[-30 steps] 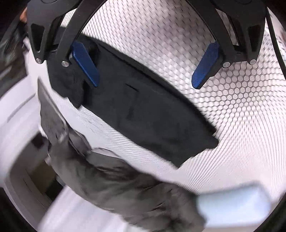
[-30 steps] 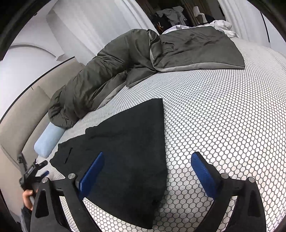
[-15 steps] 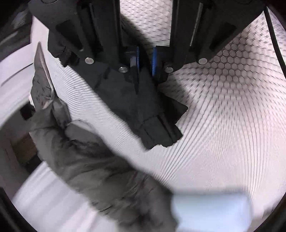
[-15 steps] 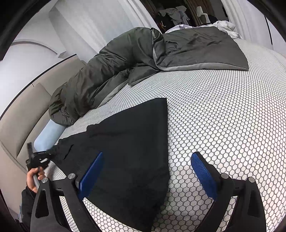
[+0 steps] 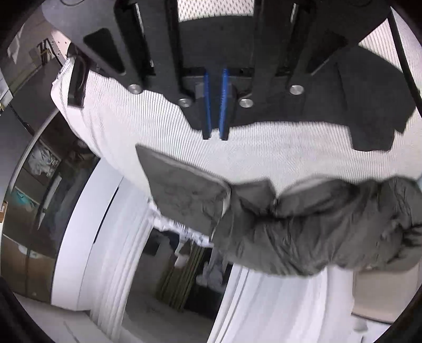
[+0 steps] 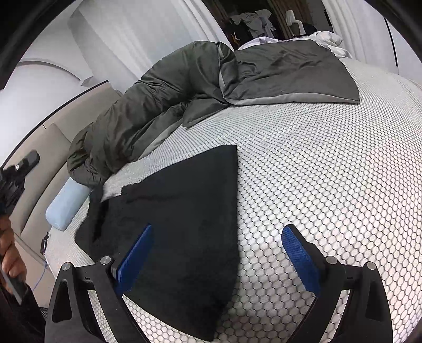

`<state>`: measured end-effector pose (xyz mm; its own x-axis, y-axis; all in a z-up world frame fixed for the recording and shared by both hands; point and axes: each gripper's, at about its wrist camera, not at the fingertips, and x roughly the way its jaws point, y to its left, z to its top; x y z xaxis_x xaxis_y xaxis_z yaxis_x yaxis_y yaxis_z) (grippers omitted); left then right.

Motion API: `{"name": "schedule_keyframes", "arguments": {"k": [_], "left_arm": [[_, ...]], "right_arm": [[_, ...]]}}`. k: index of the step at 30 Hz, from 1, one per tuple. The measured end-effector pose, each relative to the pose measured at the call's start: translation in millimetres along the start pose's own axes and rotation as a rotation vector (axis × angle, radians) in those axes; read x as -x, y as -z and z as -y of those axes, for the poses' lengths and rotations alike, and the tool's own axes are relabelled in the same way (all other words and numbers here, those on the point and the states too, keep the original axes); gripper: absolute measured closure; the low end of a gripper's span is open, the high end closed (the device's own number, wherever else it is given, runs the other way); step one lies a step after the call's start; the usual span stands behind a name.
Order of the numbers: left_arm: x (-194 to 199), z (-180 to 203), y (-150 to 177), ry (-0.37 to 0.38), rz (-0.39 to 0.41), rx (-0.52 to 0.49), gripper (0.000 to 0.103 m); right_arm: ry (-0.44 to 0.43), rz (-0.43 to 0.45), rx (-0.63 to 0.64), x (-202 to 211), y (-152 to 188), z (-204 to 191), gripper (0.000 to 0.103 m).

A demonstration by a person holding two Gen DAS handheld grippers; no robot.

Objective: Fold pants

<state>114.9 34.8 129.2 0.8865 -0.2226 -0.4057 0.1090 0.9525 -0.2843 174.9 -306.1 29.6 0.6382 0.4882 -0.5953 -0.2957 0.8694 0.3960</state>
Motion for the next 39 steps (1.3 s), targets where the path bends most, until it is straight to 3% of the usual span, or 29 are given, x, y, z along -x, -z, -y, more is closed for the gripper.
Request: {"name": "schedule_keyframes", "arguments": {"k": [2,5,7,9,13,16,19,21,23,25,27,28,31,33,37,39], "left_arm": [[2,-15,12,-0.023,-0.003,0.048,0.055],[9,-60,36,-0.127,0.033,0.131,0.029],[4,-105,45,-0.199,0.020,0.191,0.027],[-2,-146,59,-0.320,-0.017,0.252,0.027],[-22,-200,88,-0.439,-0.134,0.299,0.027],[-60,-219,92,-0.507,-0.215,0.230,0.027],[-94,-245,77,-0.644,-0.245,0.218,0.027],[-110,-248,67,-0.634,-0.246,0.226,0.027],[-137,-241,55,-0.621,-0.317,0.151,0.026],[-158,-235,54,-0.707,-0.374,0.045,0.026],[-179,-243,54,-0.749,-0.424,0.012,0.026],[-183,-249,51,-0.748,-0.427,0.027,0.029],[-176,-260,43,-0.759,-0.384,0.063,0.085],[-151,-267,41,-0.643,-0.296,0.121,0.091],[-90,-273,49,-0.529,-0.158,0.218,0.092],[-59,-289,64,-0.469,-0.082,0.353,0.091]], "right_arm": [[0.008,-0.002,0.000,2,0,3,0.005],[0.016,0.000,-0.006,5,0,8,0.005],[0.021,-0.004,-0.014,6,1,10,0.005],[0.020,-0.004,-0.012,6,1,10,0.005],[0.026,-0.013,0.000,2,1,5,0.005],[0.034,-0.030,0.019,-5,2,-2,0.005],[0.049,-0.052,0.049,-13,4,-9,0.005],[0.059,-0.063,0.078,-17,5,-13,0.005],[0.074,-0.075,0.105,-22,6,-16,0.005],[0.082,-0.087,0.117,-28,6,-17,0.005],[0.087,-0.100,0.115,-35,6,-17,0.005],[0.087,-0.104,0.116,-36,6,-17,0.005],[0.090,-0.111,0.122,-42,5,-18,0.005],[0.092,-0.115,0.123,-45,5,-19,0.005],[0.090,-0.122,0.127,-50,4,-21,0.005],[0.089,-0.126,0.138,-53,5,-24,0.005]]}}
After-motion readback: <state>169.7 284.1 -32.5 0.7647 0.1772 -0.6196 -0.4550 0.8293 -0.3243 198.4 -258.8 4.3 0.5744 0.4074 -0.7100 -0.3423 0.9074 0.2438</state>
